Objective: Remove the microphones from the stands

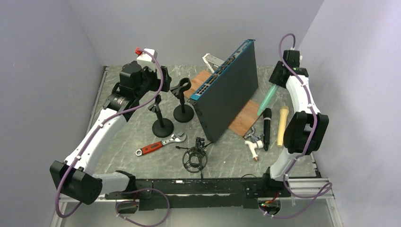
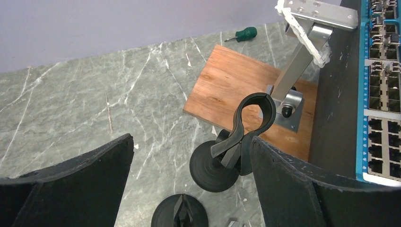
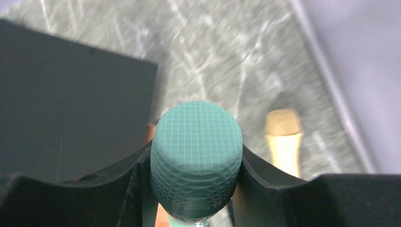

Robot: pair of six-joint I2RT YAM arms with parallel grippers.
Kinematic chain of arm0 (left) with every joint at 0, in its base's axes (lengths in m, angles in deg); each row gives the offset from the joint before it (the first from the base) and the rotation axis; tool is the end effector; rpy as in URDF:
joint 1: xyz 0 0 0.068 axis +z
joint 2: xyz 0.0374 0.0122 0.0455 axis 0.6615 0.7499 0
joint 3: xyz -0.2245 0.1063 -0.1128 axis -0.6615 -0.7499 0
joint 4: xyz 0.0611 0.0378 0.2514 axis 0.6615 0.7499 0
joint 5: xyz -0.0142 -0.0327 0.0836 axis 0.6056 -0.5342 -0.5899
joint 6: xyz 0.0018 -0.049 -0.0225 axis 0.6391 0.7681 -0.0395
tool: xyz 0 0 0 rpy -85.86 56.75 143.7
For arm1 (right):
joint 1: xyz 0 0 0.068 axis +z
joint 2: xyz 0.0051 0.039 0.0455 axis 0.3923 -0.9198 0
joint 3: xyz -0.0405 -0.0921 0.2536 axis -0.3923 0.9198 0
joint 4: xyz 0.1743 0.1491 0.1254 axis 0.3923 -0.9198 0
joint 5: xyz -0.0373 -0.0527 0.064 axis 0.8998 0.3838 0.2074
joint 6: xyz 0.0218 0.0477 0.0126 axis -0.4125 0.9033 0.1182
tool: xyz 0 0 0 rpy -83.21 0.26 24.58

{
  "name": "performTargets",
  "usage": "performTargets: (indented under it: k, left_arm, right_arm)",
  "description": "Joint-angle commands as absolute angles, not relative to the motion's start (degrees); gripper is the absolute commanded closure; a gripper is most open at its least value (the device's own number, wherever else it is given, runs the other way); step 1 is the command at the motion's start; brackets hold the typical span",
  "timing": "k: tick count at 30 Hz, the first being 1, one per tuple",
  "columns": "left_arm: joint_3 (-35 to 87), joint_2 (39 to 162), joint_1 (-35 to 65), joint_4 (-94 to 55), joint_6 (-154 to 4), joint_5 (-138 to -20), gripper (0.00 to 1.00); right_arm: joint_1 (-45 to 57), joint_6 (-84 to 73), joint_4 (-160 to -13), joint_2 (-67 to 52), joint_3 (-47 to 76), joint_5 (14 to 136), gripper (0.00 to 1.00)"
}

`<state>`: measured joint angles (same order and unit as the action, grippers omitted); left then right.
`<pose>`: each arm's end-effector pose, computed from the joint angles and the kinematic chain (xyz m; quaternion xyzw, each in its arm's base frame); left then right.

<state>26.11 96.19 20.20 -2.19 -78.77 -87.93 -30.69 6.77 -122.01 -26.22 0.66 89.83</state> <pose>0.2643 -0.1021 0.4024 0.0852 0.7836 -0.1516 0.5965 0.3887 -0.0561 0.3065 0.2354 0.8985 -0.0180 0.3702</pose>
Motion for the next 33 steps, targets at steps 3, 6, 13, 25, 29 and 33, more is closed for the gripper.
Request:
performTargets:
  k: [3, 6, 13, 25, 29, 33]
  left_arm:
    - [27.0, 96.0, 20.1, -2.5, -77.7, -86.7, 0.05]
    - [27.2, 96.1, 20.5, -2.8, -76.5, -84.9, 0.06]
    - [27.4, 97.6, 20.6, -2.8, -75.4, -81.2, 0.06]
    - [26.2, 96.1, 20.6, -4.2, -77.6, -78.9, 0.06]
    - [26.2, 96.8, 20.6, -4.3, -77.5, -78.5, 0.06]
    - [26.4, 97.3, 20.6, -4.0, -77.5, -78.7, 0.06]
  right_arm:
    - [-31.1, -5.9, -132.2, -26.1, -7.3, 107.0, 1.0]
    - [-31.1, -8.5, -129.8, -23.4, -1.5, 110.2, 1.0]
    - [-30.9, -11.7, -125.6, -22.5, 6.5, 115.3, 1.0]
    - [-30.8, -15.8, -111.9, -31.8, 8.9, 110.4, 0.97]
    - [-29.8, -16.7, -110.0, -36.2, 6.7, 110.0, 0.97]
    - [-29.1, -17.2, -109.7, -40.1, 4.0, 110.9, 0.97]
